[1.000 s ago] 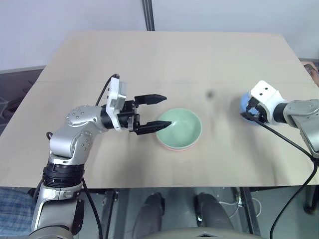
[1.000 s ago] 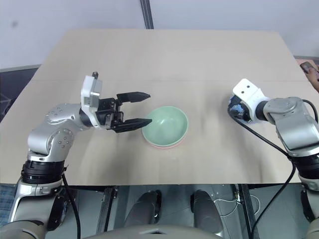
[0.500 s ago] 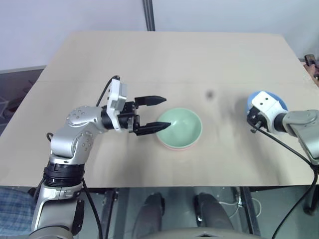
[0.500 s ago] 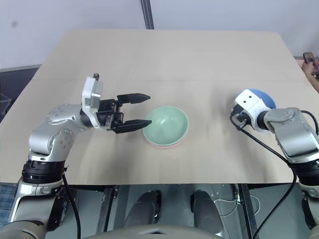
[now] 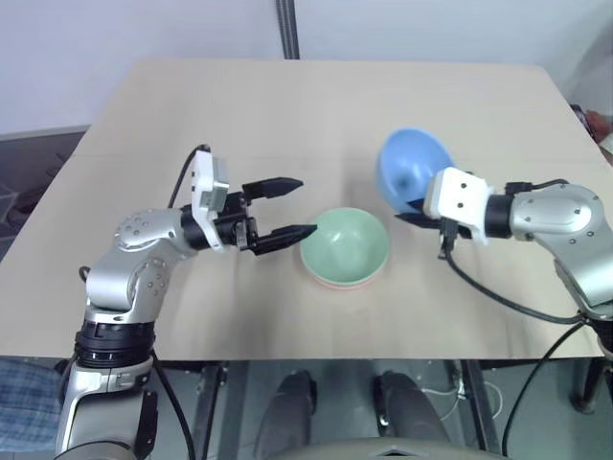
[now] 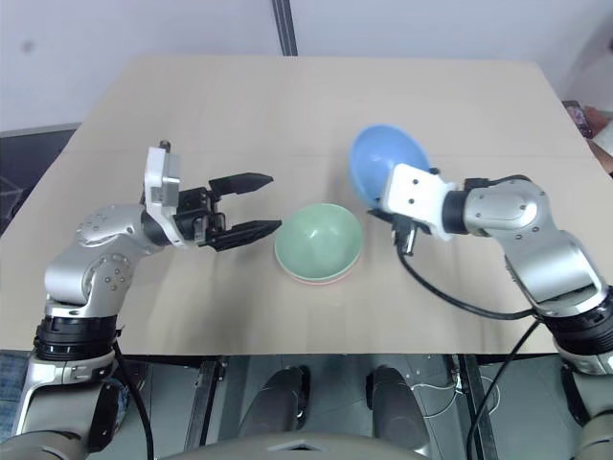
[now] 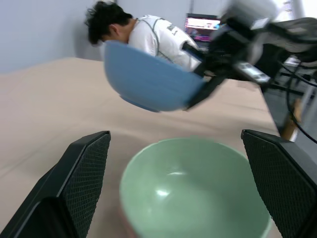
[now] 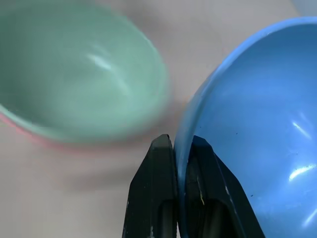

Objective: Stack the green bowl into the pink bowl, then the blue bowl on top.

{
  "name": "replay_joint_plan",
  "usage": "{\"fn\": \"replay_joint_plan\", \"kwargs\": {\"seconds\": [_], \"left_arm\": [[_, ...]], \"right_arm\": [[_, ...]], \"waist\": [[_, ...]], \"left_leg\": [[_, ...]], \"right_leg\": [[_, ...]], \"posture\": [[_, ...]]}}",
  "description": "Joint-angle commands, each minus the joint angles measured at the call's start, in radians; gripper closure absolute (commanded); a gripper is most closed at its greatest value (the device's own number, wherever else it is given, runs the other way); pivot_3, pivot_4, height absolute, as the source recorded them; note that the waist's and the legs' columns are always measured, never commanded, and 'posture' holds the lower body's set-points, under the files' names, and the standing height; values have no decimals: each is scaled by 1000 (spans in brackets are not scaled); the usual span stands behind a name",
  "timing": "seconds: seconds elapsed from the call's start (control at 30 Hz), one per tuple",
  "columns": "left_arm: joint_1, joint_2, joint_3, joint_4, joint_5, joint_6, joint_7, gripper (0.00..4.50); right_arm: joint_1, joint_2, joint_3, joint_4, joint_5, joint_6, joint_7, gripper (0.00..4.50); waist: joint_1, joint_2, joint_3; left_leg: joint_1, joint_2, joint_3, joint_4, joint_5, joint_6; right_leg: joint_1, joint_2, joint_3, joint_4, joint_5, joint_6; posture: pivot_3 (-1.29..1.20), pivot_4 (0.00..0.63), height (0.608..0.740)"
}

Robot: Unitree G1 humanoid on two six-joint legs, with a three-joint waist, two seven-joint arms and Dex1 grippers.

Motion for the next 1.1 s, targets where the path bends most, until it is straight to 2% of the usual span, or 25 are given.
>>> {"fn": "replay_joint_plan", "kwargs": {"seconds": [0.03,0.27,0.37,0.53,0.67,0.8,1.0,1.1], "left_arm": [[18,17,31,-23,3,-21,7,0],[28,26,30,-39,-2,-18,18,0],[39,36,33,-46,-5,-17,20,0],[47,43,32,-50,-10,-18,19,0],[52,43,31,-52,-9,-21,21,0],[74,47,49,-60,14,-21,66,0],[156,57,71,-97,86,-2,191,0],[228,69,85,-143,104,27,245,0]], "right_arm": [[-51,6,37,-108,35,-10,62,4456],[-98,42,125,-148,9,-17,87,4456],[-109,63,137,-142,-2,-18,81,3499],[-120,80,131,-137,-4,14,71,1174],[-114,53,74,-104,20,33,80,1174],[-90,32,-86,-8,98,119,52,1174],[71,-50,-283,116,204,106,115,1174],[153,-52,-365,180,257,85,132,1174]], "waist": [[0,0,0],[-1,0,0],[-1,0,0],[-1,0,0],[0,0,0],[-1,0,0],[4,0,0],[0,0,0]], "left_leg": [[0,0,0,0,0,0],[0,0,-2,1,0,0],[0,0,-2,1,0,0],[0,0,-2,1,0,0],[0,0,-2,1,0,0],[0,0,-2,1,0,0],[0,0,-3,0,0,0],[0,0,-2,0,0,0]], "right_leg": [[0,0,0,0,0,0],[0,0,-2,1,0,0],[0,0,-2,2,0,0],[0,0,-2,2,0,0],[0,0,-2,2,0,0],[0,0,-2,2,0,0],[1,-1,-3,0,0,0],[1,-1,-2,0,0,0]], "posture": [[0,150,740],[0,150,740],[0,150,740],[0,150,740],[0,150,740],[0,150,740],[0,150,740],[0,150,740]]}}
